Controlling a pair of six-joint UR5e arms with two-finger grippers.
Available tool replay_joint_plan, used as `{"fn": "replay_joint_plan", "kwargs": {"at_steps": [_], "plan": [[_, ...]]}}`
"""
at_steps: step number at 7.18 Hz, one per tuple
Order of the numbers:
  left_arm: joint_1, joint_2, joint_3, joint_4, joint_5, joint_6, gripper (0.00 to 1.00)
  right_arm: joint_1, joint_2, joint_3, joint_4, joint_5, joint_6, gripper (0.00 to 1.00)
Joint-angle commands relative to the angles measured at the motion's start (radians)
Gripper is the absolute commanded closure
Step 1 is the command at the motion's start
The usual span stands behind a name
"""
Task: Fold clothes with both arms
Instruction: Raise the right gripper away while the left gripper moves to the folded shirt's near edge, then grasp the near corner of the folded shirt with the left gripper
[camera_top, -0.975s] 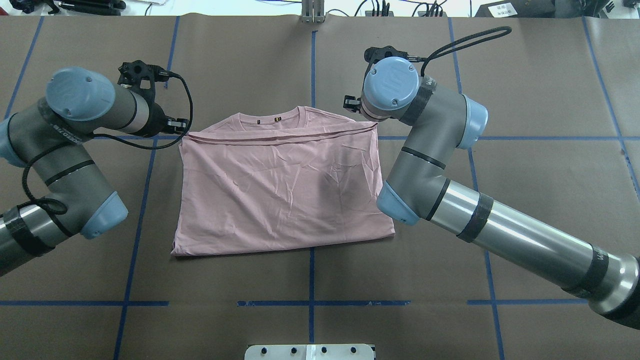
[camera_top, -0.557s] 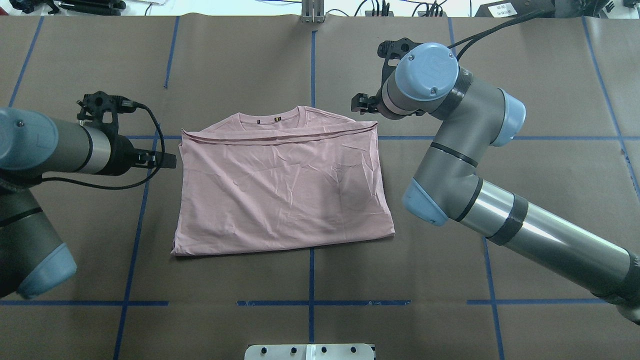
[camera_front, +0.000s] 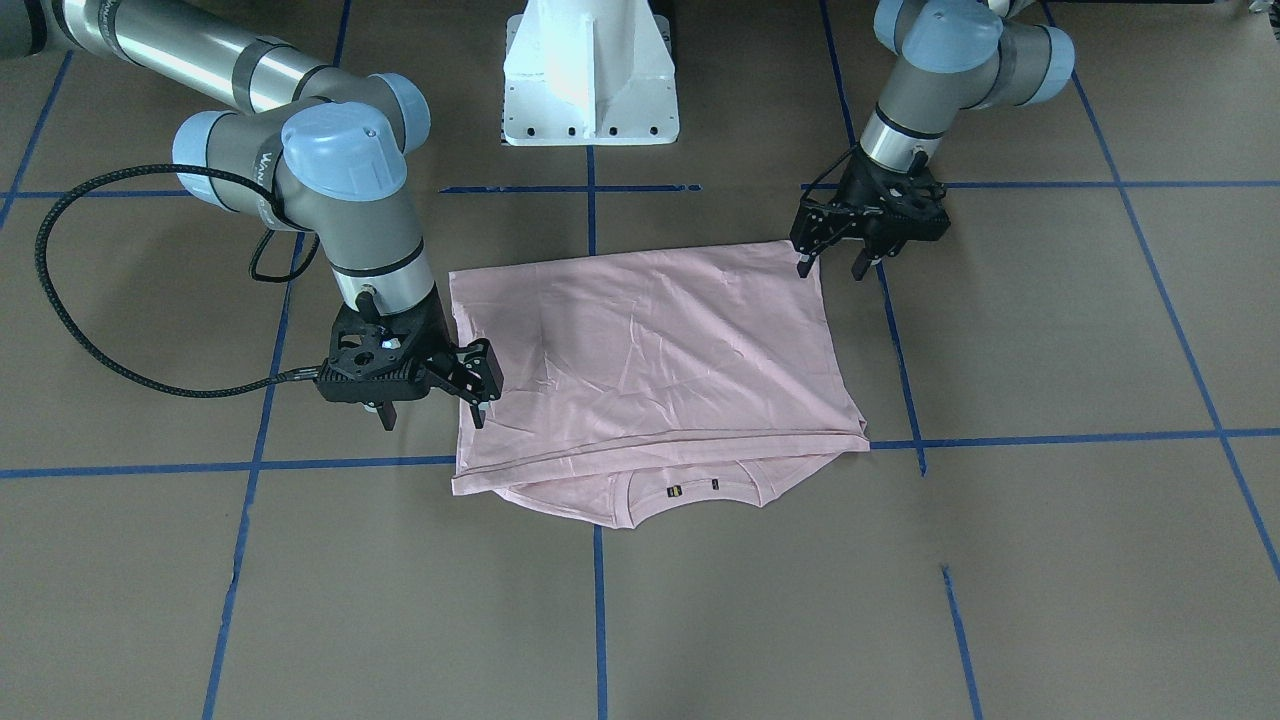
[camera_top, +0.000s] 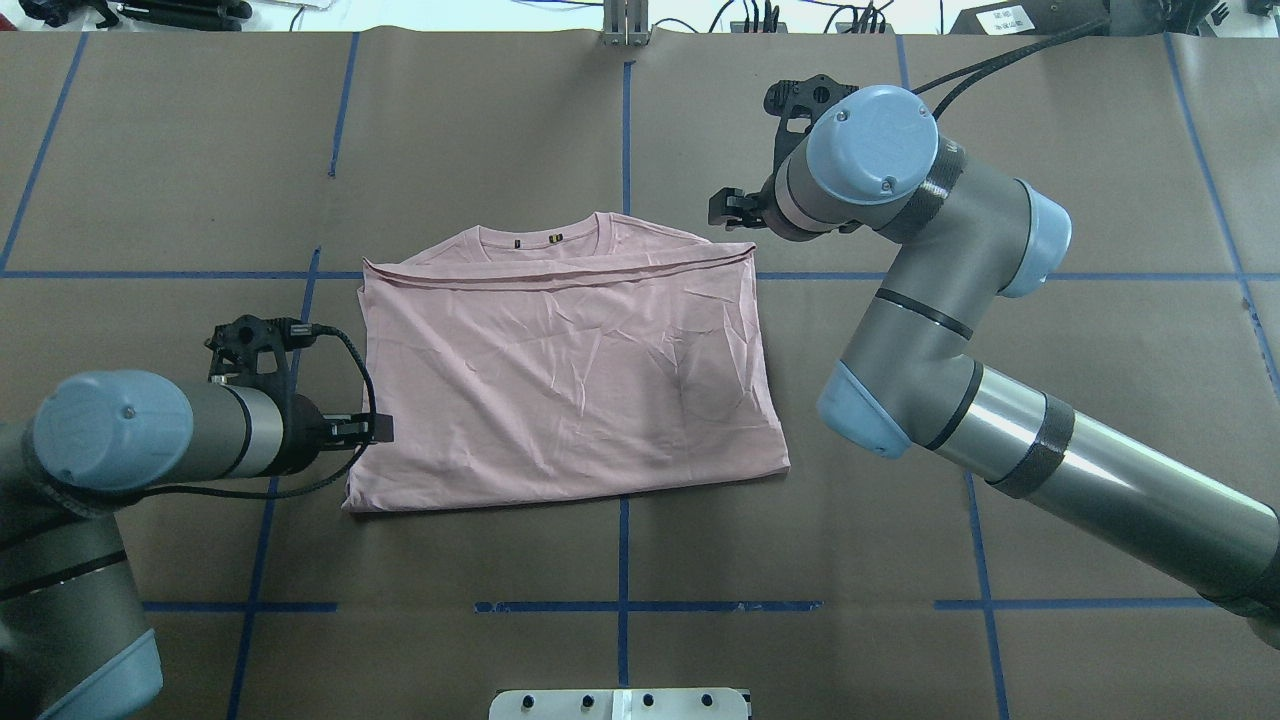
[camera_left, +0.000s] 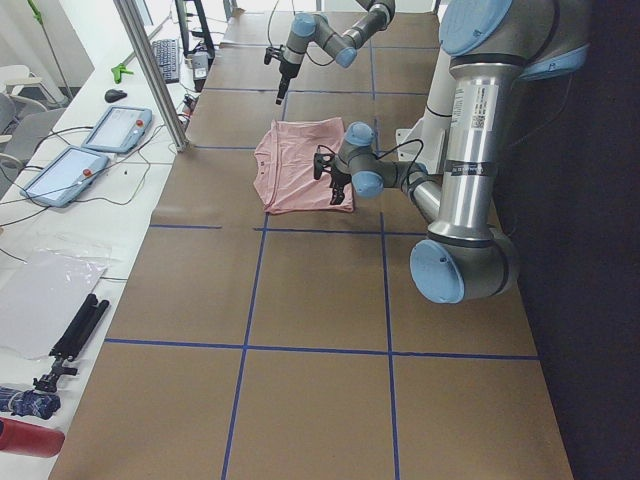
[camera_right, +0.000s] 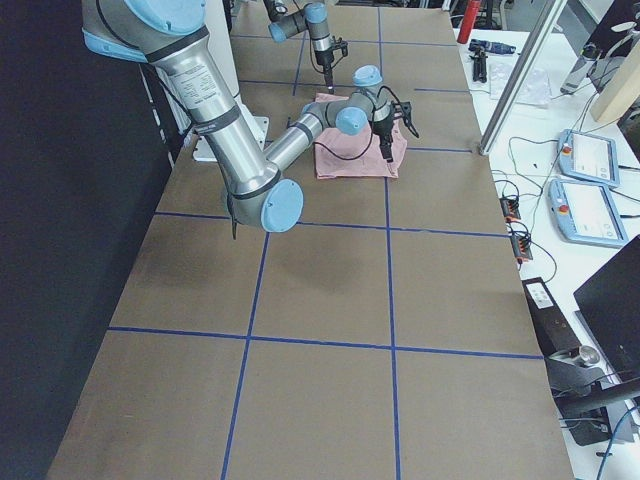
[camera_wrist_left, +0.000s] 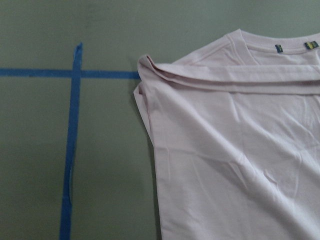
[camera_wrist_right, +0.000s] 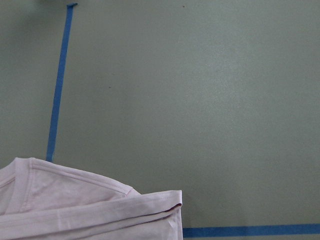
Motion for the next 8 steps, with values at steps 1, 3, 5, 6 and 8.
{"fn": "replay_joint_plan", "kwargs": {"at_steps": [1,3,5,6,8], "plan": [[0.038,0.001,0.005,0.000,0.015,-0.035,0.48,0.000,0.001,-0.001,0.000,0.000,0.001,0.00],[0.047,0.002,0.005,0.002,0.018,-0.036,0.48,0.000,0.001,0.001,0.000,0.000,0.001,0.00],[0.049,0.039,0.002,0.002,0.018,-0.033,0.48,0.000,0.001,-0.001,0.000,0.000,0.001,0.00],[0.049,0.041,0.000,0.002,0.018,-0.033,0.48,0.000,-0.001,-0.001,0.000,0.000,0.001,0.00],[0.067,0.039,-0.001,0.002,0.016,-0.035,0.48,0.000,-0.002,-0.001,0.000,-0.002,0.001,0.00]]}}
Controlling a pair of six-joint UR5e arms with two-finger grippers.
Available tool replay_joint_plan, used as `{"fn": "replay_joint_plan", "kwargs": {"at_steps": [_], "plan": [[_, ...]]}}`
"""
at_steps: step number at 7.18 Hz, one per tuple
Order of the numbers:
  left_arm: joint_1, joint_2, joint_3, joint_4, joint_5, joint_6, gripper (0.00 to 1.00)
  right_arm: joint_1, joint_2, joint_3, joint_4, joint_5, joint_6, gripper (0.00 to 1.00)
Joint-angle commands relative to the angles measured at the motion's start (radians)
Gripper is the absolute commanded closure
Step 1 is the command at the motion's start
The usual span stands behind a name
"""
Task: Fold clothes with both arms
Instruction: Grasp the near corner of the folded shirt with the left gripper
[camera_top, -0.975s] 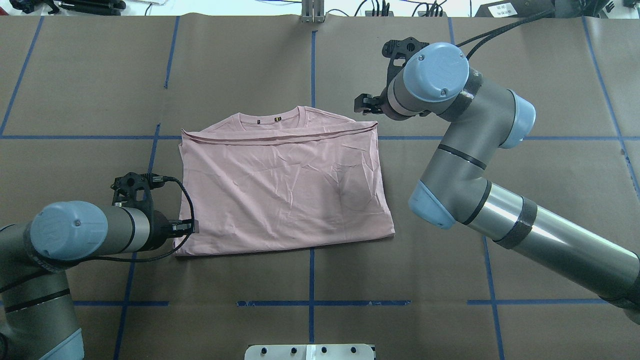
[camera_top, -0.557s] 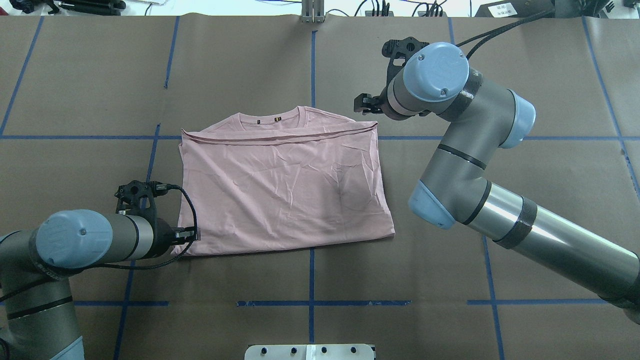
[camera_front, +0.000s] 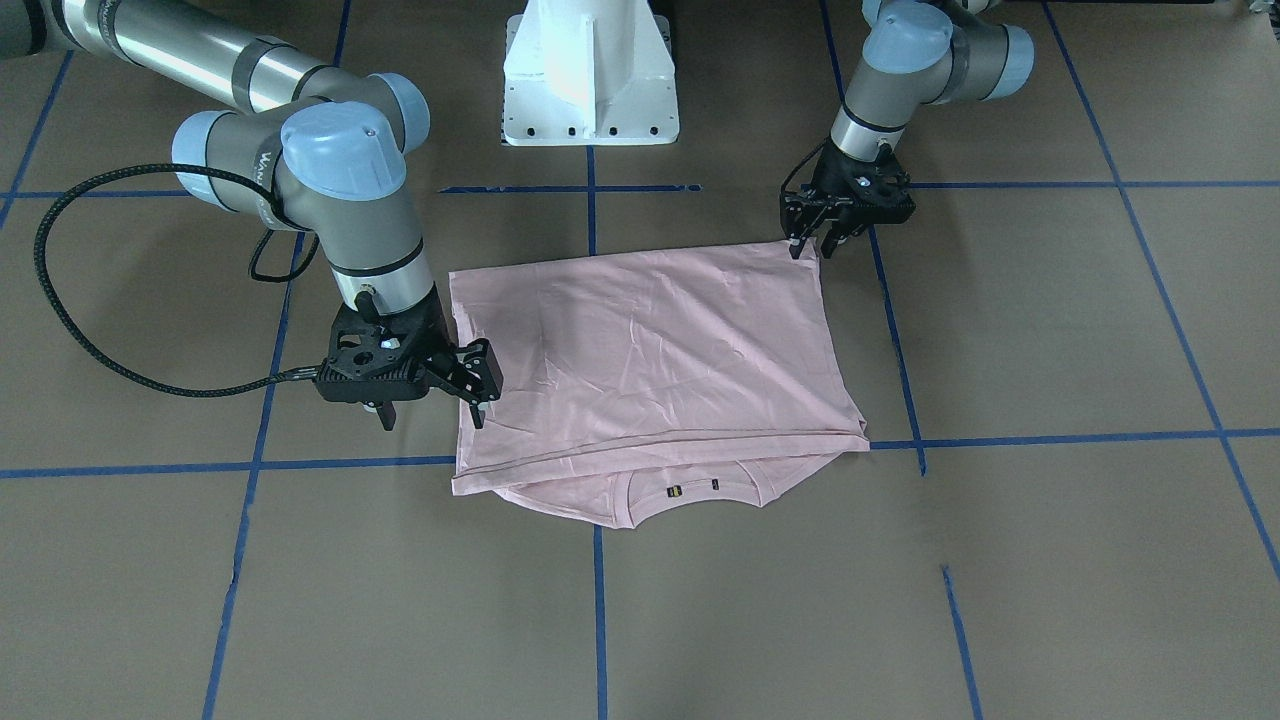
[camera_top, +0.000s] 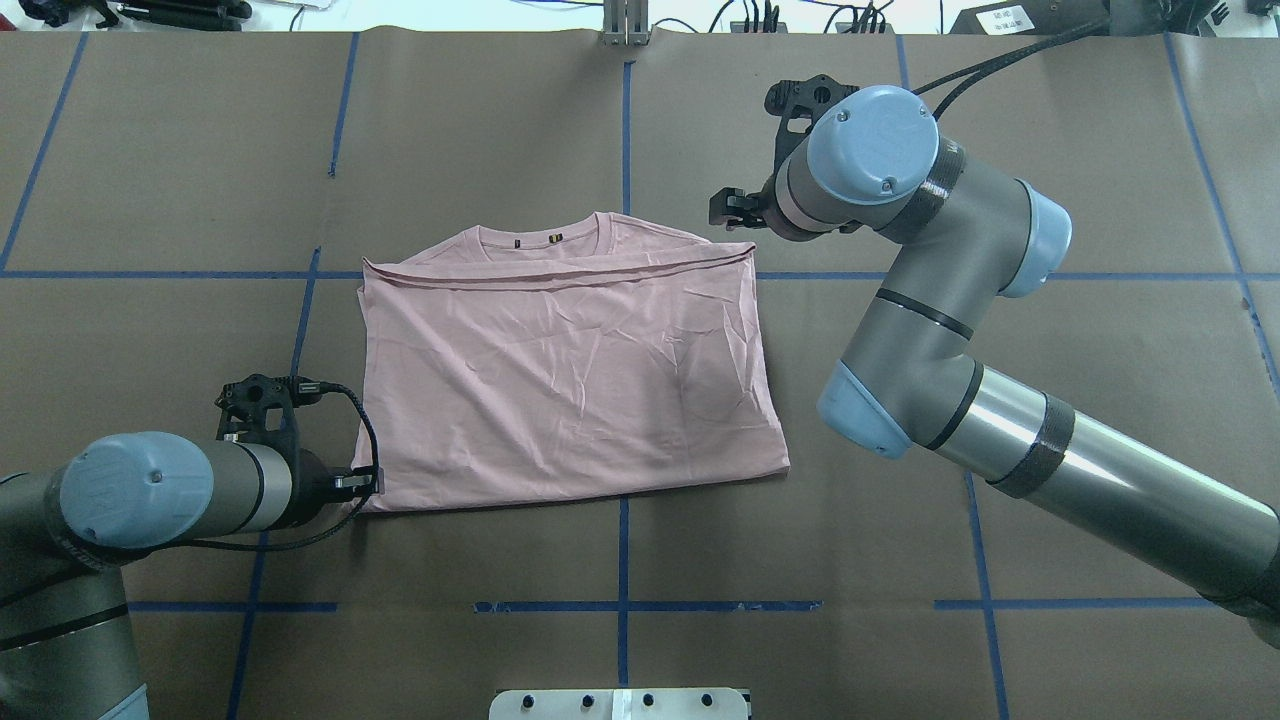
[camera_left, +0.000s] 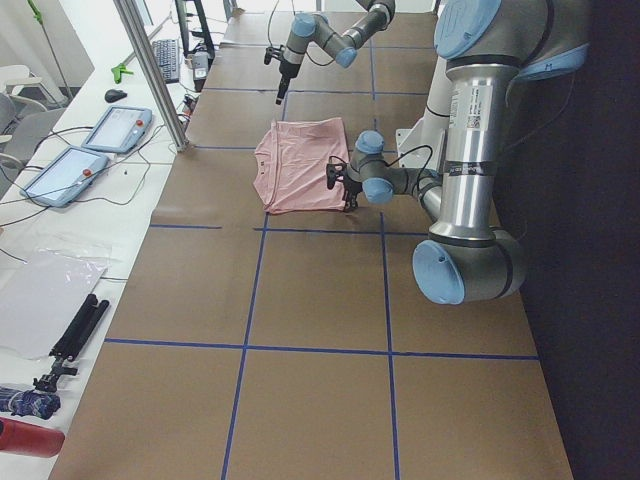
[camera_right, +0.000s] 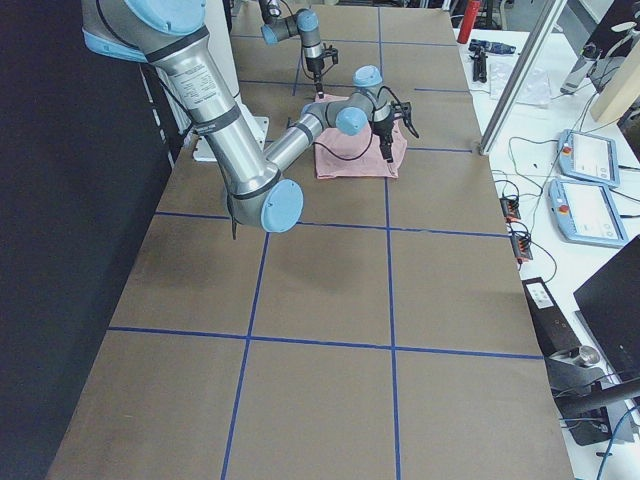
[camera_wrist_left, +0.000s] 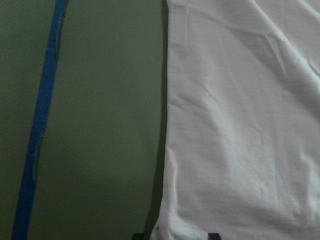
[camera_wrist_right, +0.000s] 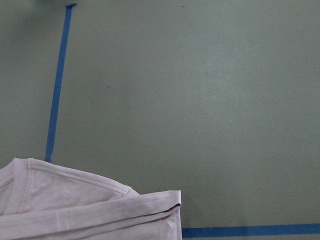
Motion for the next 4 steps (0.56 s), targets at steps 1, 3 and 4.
{"fn": "replay_joint_plan", "kwargs": {"at_steps": [1,3,4], "plan": [[0.009,0.000,-0.005,0.000,-0.002,-0.001,0.55,0.002,-0.001,0.000,0.000,-0.001,0.000,0.00],[0.027,0.000,-0.005,0.000,-0.001,-0.002,0.59,0.002,-0.001,0.000,0.000,-0.001,0.000,0.00],[0.029,0.000,-0.005,0.000,0.001,-0.002,0.63,0.002,-0.001,0.000,0.000,-0.001,0.000,0.00]]}}
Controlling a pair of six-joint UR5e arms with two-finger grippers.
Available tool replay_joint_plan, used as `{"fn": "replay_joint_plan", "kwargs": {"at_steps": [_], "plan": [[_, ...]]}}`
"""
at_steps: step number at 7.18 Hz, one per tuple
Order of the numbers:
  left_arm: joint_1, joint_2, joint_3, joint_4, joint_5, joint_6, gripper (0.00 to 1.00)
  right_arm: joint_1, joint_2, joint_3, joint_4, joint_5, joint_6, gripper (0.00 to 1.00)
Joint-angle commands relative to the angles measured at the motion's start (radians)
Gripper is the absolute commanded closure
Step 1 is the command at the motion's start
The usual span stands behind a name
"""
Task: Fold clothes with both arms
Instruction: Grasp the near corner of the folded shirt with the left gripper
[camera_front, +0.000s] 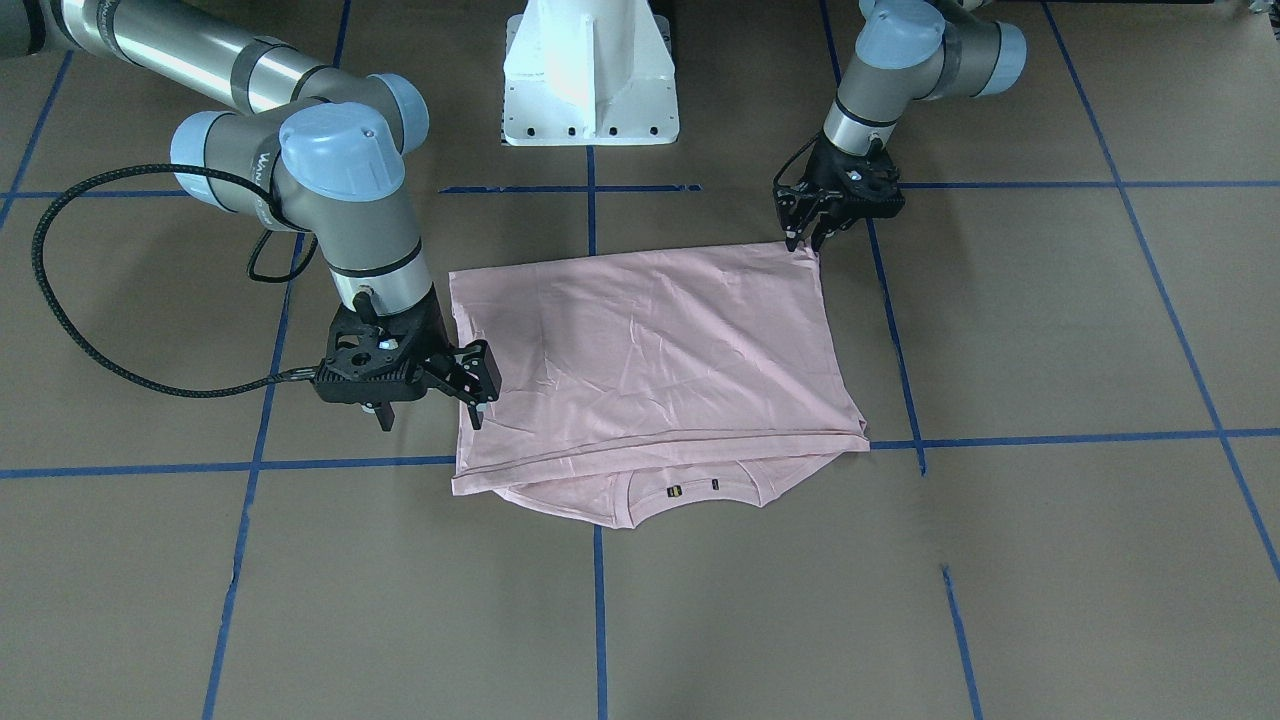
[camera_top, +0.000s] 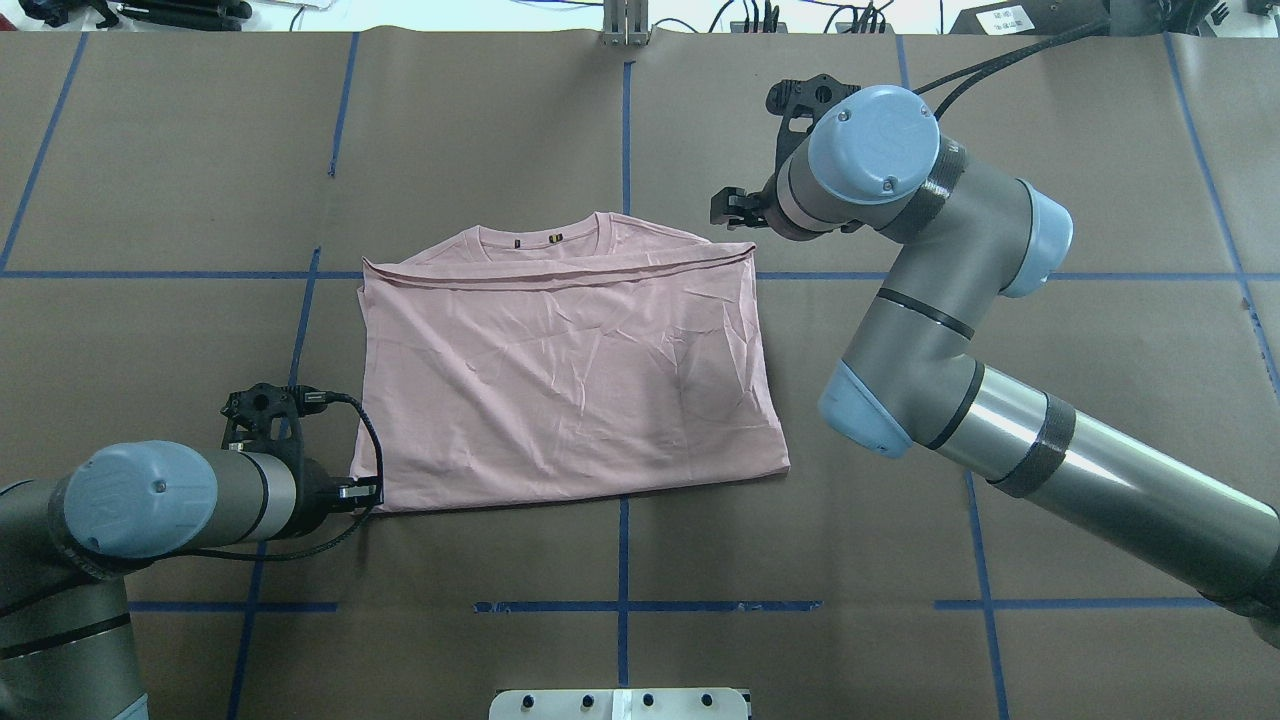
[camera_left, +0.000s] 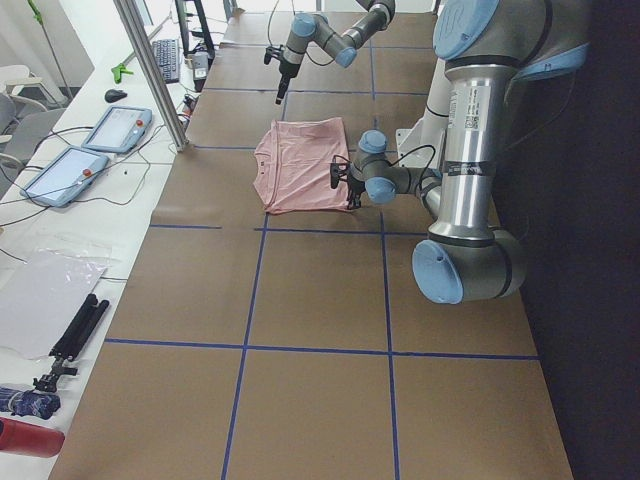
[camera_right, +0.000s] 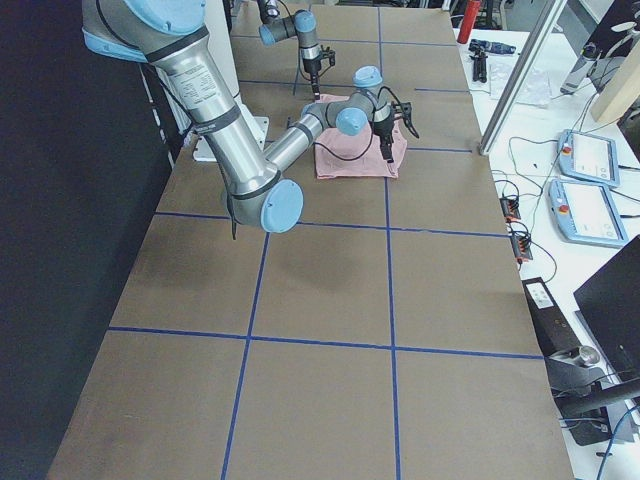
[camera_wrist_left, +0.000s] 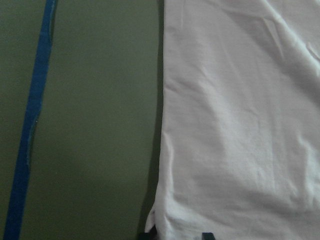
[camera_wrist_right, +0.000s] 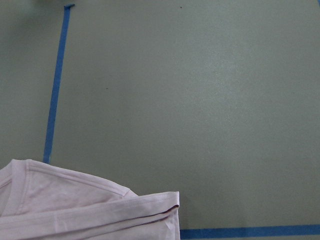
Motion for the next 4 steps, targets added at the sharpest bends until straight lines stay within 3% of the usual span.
{"fn": "replay_joint_plan", "kwargs": {"at_steps": [1,3,4], "plan": [[0.005,0.001,0.000,0.000,0.002,-0.001,0.71,0.000,0.000,0.002,0.000,0.000,0.000,0.00],[0.004,0.003,-0.002,0.000,0.000,0.001,1.00,0.000,0.000,0.002,0.000,0.000,0.000,0.00],[0.002,0.009,-0.002,0.000,0.000,0.009,1.00,0.000,0.000,0.002,0.000,0.000,0.000,0.00]]}}
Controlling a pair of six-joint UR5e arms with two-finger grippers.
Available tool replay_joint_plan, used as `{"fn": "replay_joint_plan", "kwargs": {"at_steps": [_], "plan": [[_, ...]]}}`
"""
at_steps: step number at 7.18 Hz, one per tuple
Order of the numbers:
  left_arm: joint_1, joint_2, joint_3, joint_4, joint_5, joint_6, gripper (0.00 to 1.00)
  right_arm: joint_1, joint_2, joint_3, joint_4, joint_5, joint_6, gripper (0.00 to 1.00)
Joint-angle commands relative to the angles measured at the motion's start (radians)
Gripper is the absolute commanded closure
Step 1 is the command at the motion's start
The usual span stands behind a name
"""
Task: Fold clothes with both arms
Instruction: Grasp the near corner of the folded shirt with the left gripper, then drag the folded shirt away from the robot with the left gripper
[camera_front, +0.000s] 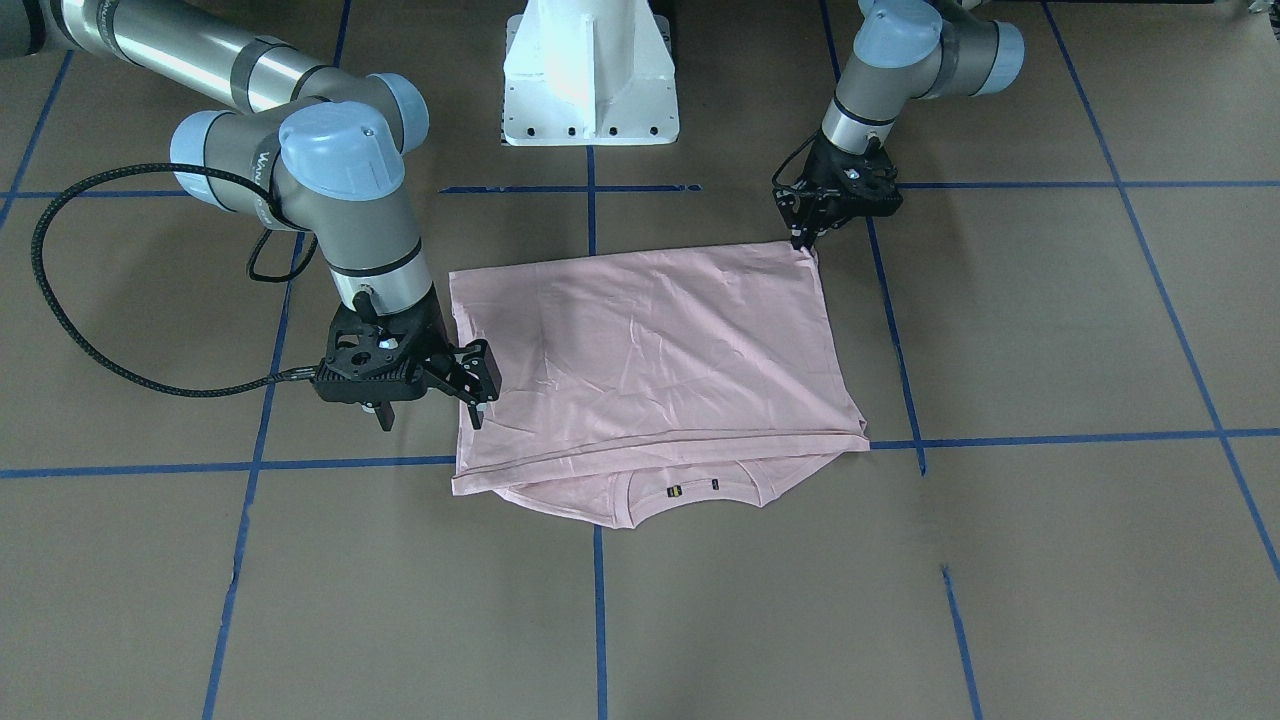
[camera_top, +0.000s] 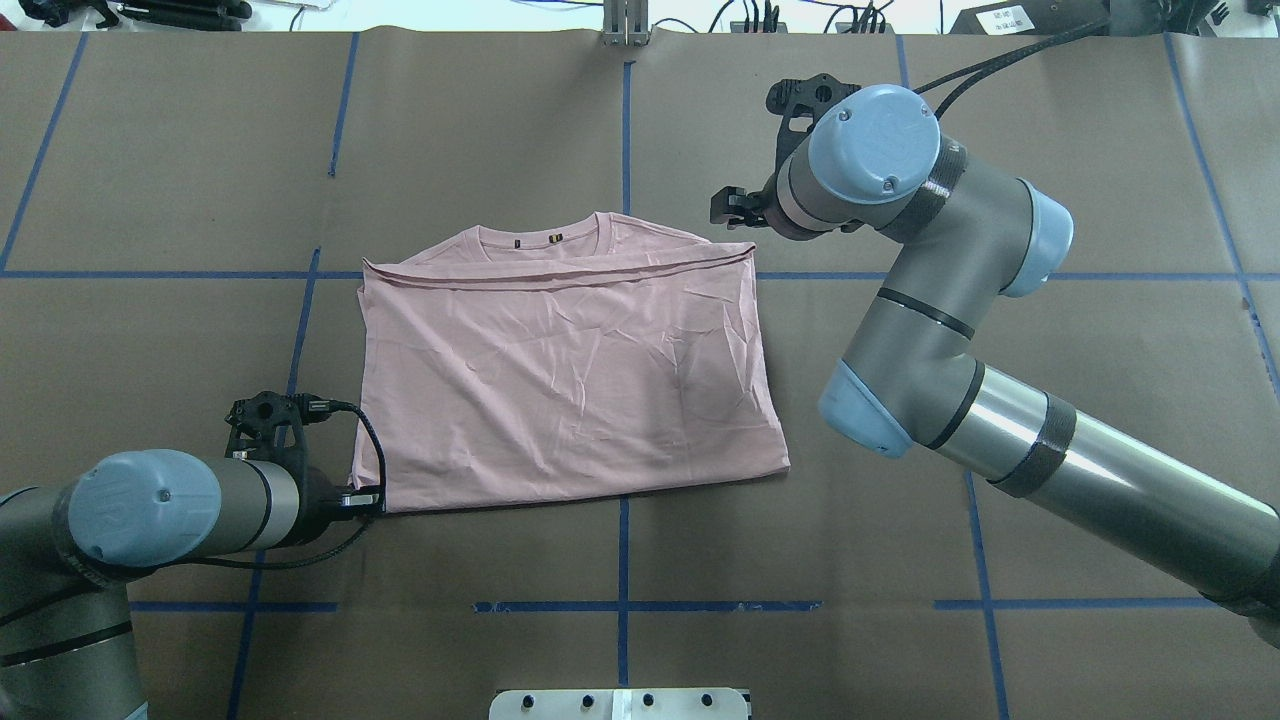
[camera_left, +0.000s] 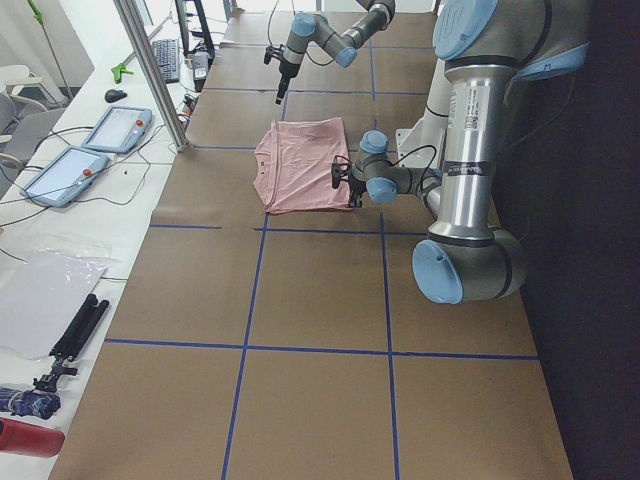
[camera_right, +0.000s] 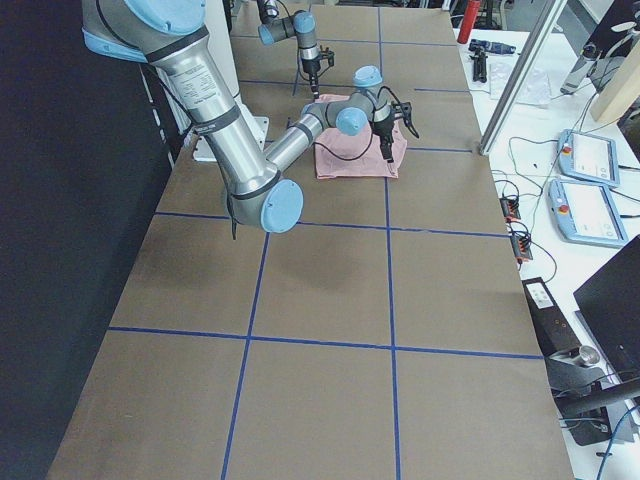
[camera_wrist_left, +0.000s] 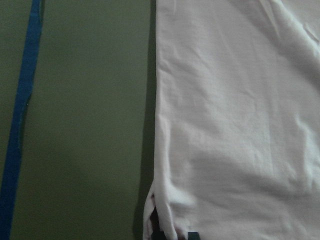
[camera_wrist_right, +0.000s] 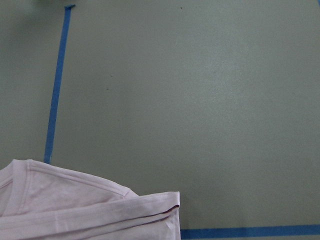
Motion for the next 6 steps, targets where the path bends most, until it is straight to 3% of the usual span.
{"fn": "replay_joint_plan", "kwargs": {"at_steps": [1,3,5,6], "plan": [[-0.005,0.017,-0.002,0.000,-0.004,0.011,1.00,0.000,0.000,0.000,0.000,0.000,0.000,0.00],[-0.021,0.059,-0.011,-0.003,-0.002,0.160,1.00,0.000,-0.002,0.000,0.000,0.000,0.000,0.00],[-0.243,0.047,0.027,-0.003,-0.008,0.447,1.00,0.000,-0.002,-0.001,0.000,0.000,0.000,0.00],[-0.355,-0.017,0.118,-0.003,-0.010,0.556,1.00,0.000,-0.002,-0.001,0.000,0.000,0.000,0.00]]}}
